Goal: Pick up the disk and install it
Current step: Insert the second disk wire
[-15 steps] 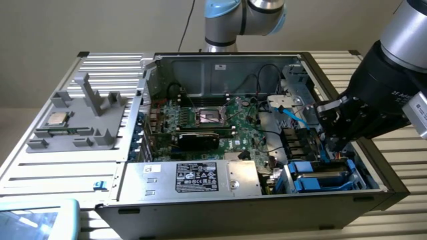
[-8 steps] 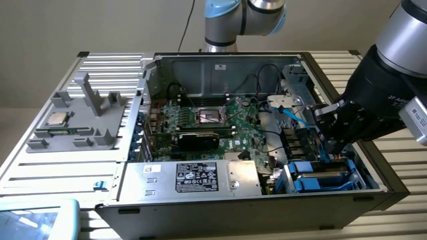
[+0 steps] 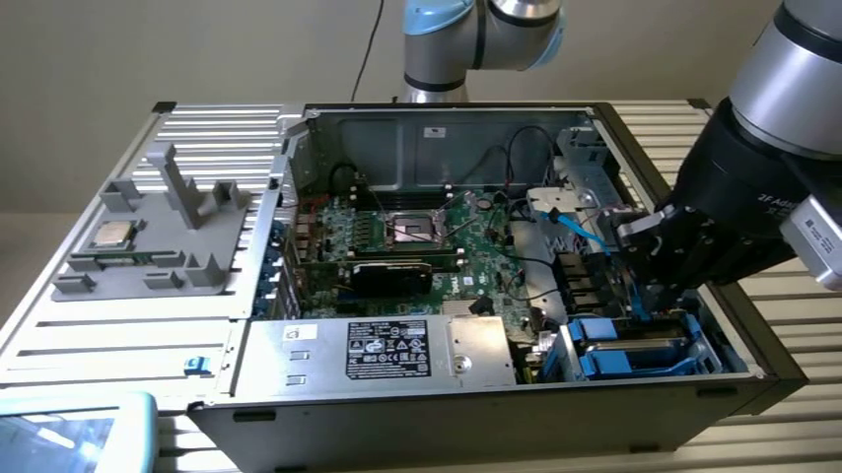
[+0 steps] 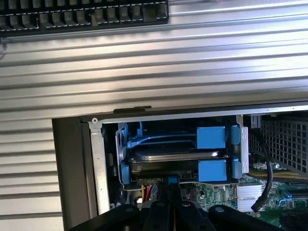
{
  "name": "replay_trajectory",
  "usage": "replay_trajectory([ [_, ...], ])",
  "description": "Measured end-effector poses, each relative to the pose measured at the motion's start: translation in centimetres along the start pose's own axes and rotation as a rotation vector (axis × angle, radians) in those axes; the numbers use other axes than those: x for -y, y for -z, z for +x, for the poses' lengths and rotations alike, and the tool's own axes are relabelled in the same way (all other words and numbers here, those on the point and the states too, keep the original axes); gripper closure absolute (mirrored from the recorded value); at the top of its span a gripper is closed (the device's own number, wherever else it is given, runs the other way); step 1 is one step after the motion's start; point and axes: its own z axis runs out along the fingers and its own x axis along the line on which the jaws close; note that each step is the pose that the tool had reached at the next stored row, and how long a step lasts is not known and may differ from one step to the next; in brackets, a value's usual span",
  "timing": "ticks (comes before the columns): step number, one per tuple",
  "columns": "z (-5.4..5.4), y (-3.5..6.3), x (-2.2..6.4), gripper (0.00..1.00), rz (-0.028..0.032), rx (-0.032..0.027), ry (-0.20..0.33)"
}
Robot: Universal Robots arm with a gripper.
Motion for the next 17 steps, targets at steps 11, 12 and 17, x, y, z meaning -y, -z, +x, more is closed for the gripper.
replay_trajectory([
  [11,-0.42,-0.80,-0.06,0.89,-0.0010,-0.0279,0.014],
  [12,-0.52,-0.82,-0.06,0.89,-0.0025,-0.0280,0.014],
  [17,-0.69,-0.90,-0.06,0.89,-0.0041,-0.0278,0.015],
])
